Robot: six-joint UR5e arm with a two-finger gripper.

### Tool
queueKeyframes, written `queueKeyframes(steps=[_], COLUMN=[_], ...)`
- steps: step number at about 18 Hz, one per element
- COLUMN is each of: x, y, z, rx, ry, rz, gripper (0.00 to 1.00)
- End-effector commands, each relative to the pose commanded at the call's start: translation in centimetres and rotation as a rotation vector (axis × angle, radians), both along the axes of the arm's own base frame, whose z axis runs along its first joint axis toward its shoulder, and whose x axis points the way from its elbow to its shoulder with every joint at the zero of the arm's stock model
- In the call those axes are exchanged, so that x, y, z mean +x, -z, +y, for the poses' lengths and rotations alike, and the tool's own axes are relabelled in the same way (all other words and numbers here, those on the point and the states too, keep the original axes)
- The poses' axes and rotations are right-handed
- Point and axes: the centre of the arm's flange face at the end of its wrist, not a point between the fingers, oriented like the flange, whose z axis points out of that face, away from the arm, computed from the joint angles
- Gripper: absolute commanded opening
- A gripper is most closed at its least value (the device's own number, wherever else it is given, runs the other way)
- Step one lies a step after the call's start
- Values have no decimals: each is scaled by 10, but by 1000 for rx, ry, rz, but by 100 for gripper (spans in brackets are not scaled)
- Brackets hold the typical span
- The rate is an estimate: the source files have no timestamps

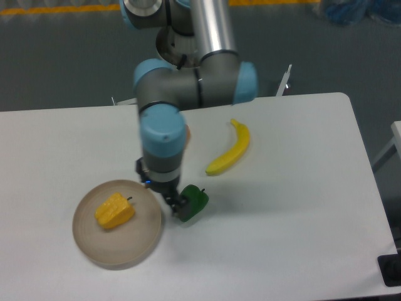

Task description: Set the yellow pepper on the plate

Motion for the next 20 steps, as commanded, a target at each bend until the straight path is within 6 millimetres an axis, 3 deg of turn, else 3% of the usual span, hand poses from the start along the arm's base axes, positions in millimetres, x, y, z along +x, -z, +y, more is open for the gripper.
queueKeyframes(steps=[1, 4, 9, 15, 20], x=[-31, -88, -155, -184, -184], y=[-8, -15, -15, 13, 42], z=[-13, -40, -80, -100, -77], rx=[14, 25, 20, -136, -132], ry=[-2, 17, 92, 165, 175], rz=[15, 35, 56, 127, 96], gripper=[100, 100, 100, 100, 100])
